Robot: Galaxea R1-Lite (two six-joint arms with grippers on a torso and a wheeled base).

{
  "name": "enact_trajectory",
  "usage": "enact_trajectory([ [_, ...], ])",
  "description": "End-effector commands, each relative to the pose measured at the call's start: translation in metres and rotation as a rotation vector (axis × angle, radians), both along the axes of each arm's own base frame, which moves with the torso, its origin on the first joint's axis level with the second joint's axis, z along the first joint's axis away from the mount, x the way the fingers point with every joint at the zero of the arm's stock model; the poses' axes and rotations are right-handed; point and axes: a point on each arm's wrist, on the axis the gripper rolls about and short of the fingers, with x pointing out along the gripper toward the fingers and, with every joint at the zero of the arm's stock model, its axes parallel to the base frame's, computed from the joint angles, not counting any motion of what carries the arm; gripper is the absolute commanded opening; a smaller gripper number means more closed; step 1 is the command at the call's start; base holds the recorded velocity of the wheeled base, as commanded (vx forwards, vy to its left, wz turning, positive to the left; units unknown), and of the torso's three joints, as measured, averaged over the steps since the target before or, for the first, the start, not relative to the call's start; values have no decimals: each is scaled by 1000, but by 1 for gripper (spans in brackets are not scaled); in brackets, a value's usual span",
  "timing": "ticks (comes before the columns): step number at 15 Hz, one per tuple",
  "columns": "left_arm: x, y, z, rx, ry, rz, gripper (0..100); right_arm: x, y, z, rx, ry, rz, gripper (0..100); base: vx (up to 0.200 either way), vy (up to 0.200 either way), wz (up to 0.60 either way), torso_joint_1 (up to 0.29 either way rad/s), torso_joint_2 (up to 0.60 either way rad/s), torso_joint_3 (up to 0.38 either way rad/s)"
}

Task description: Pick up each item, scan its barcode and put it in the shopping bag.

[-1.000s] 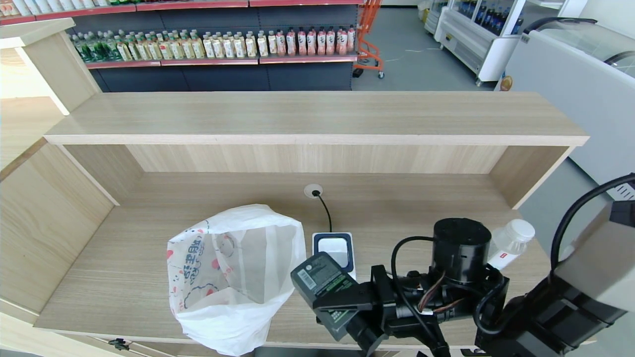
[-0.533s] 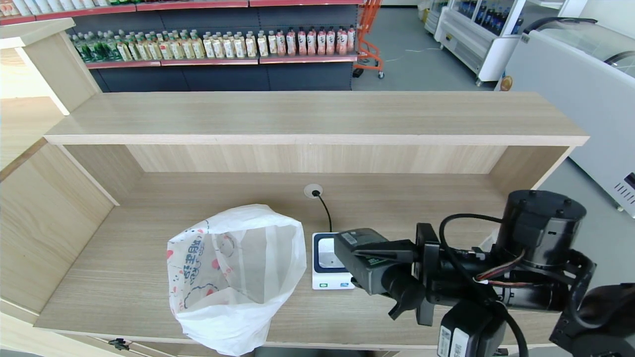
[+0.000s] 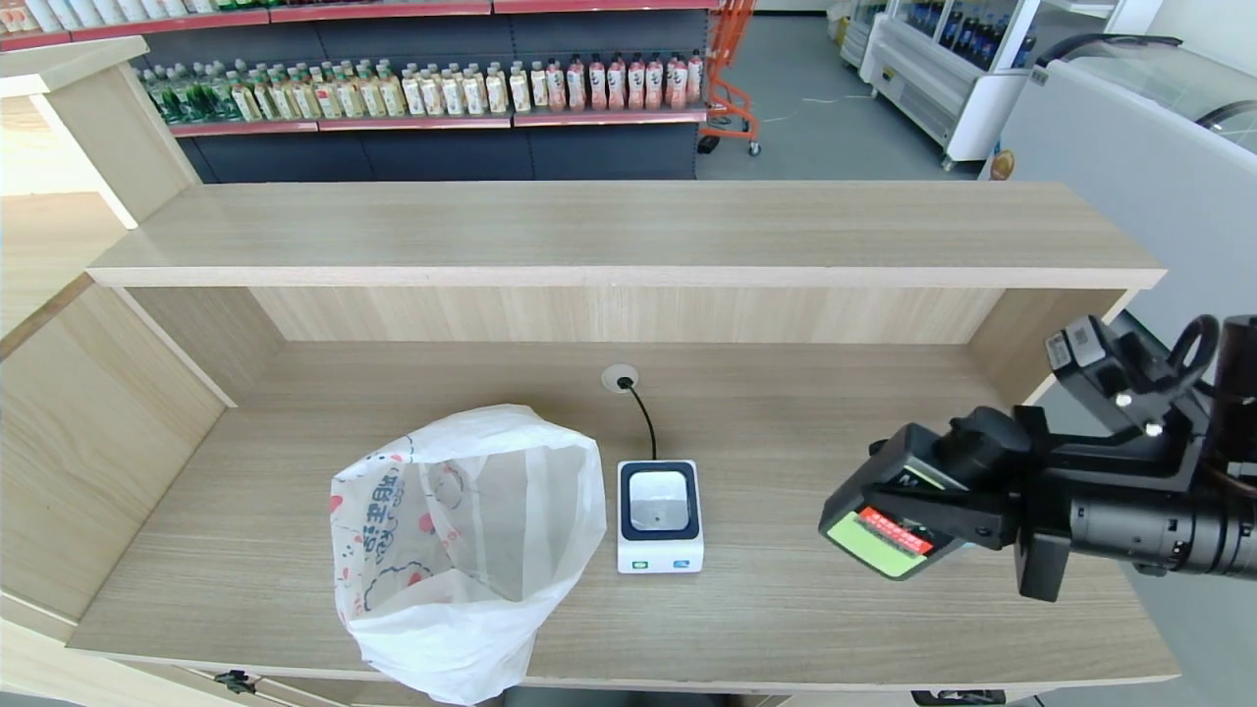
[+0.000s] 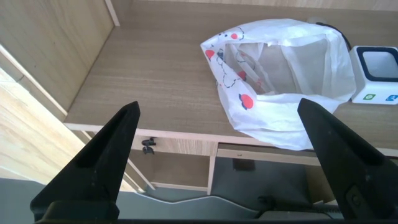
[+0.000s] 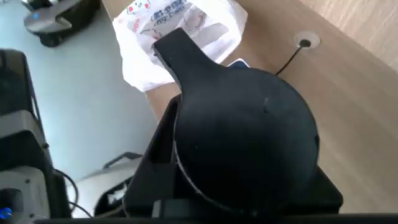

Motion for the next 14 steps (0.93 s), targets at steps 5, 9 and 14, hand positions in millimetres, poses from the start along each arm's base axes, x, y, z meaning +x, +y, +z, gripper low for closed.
enact_trajectory([
  [5, 0, 0, 0, -1, -1, 0, 100, 22, 19, -16, 451, 424, -379, 0, 0, 0, 0, 0, 0, 0],
  [9, 0, 0, 0, -1, -1, 0, 100, 46, 60, -40, 523, 450, -423, 0, 0, 0, 0, 0, 0, 0],
  [14, 0, 0, 0, -1, -1, 0, 100, 58, 87, -48, 509, 472, -404, 0, 0, 0, 0, 0, 0, 0],
])
